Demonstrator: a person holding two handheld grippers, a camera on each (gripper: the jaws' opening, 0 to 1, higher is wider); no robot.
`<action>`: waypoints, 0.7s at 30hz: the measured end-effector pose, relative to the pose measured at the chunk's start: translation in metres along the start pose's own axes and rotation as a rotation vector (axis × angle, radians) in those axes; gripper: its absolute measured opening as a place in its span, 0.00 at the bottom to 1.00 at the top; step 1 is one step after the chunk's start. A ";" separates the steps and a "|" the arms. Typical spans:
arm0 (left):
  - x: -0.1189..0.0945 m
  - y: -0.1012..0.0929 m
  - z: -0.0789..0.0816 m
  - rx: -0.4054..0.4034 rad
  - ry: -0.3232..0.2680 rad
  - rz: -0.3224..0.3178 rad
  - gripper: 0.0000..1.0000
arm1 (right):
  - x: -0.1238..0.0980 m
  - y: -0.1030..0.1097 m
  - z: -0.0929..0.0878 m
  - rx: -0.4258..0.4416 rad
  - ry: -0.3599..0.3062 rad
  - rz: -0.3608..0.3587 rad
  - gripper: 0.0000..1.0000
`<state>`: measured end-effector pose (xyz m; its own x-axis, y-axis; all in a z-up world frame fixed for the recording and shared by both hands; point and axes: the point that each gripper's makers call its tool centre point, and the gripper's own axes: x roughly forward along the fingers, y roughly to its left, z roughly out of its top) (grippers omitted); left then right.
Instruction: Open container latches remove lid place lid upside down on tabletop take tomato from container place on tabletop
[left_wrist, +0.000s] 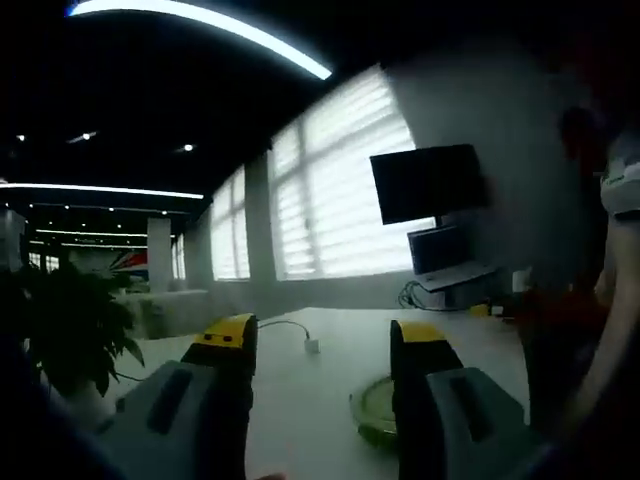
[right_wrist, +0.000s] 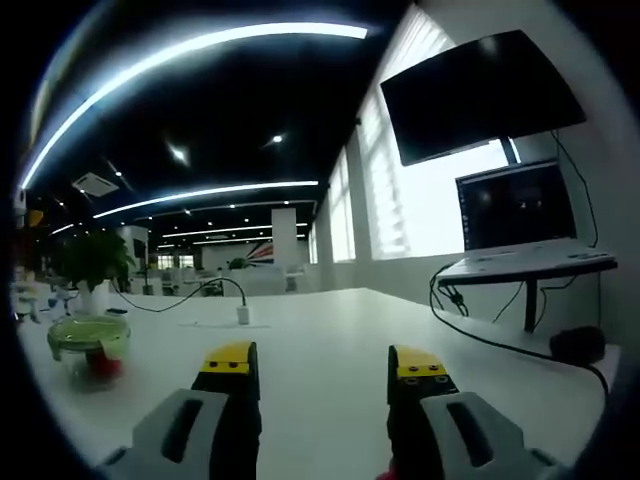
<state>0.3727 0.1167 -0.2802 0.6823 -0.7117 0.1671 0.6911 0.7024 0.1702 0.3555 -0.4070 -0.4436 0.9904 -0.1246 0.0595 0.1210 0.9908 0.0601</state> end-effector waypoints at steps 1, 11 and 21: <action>0.005 -0.004 -0.001 0.009 0.013 -0.020 0.54 | 0.000 0.000 0.000 0.001 -0.001 0.000 0.45; 0.040 -0.055 -0.019 0.014 0.087 -0.263 0.57 | -0.001 -0.002 -0.001 0.008 0.001 -0.007 0.45; 0.058 -0.077 -0.032 -0.005 0.153 -0.396 0.61 | -0.010 -0.006 -0.003 0.011 0.010 -0.025 0.45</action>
<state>0.3669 0.0219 -0.3148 0.3911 -0.9186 -0.0561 0.9079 0.3751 0.1875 0.3449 -0.4115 -0.4480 0.9877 -0.1489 0.0483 0.1452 0.9868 0.0720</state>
